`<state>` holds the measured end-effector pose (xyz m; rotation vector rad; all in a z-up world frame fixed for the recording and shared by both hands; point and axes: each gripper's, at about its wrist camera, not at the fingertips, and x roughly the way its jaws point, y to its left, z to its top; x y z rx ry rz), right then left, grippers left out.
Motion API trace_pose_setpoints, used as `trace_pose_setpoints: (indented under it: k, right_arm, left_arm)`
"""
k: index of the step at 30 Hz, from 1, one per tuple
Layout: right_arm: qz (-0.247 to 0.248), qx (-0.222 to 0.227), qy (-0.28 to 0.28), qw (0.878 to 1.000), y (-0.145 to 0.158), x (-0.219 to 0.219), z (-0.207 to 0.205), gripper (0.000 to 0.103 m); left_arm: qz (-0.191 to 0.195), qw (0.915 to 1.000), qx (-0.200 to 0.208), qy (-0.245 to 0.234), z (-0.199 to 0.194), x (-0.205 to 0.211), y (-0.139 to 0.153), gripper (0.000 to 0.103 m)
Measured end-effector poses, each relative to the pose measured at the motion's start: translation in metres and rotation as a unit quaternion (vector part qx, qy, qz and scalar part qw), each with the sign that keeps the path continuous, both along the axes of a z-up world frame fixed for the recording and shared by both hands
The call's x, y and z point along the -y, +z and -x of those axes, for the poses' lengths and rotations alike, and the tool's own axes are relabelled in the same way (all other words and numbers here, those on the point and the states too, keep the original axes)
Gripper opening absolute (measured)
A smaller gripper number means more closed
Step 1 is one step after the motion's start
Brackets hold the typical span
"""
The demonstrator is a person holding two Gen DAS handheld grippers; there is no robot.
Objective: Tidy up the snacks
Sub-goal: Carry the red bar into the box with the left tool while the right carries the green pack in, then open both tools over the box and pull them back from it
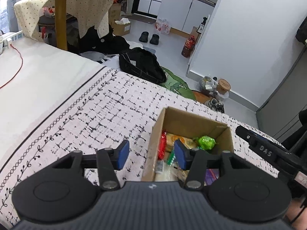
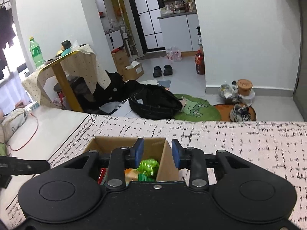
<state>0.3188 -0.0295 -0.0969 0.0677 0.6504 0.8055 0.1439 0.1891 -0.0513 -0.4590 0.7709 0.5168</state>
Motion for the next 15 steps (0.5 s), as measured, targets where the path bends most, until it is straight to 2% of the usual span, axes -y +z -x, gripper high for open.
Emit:
trace_pose_setpoints:
  k: [8,12,15]
  right_arm:
    - [-0.007,-0.027,0.016,0.999,0.006,0.021,0.011,0.055]
    - [-0.009,-0.028,0.016,0.999,0.01,0.037,0.018,0.076]
    - [-0.013,-0.03,0.015,0.999,0.011,0.049,0.022,0.083]
  left_arm:
    - [0.002,0.9997,-0.006,-0.025,-0.001,0.019,0.0,0.066]
    - [-0.004,0.999,-0.012,-0.042,-0.003,0.031,0.0,0.069]
    - [-0.009,0.9986,-0.018,-0.049,-0.003,0.041,0.0,0.07]
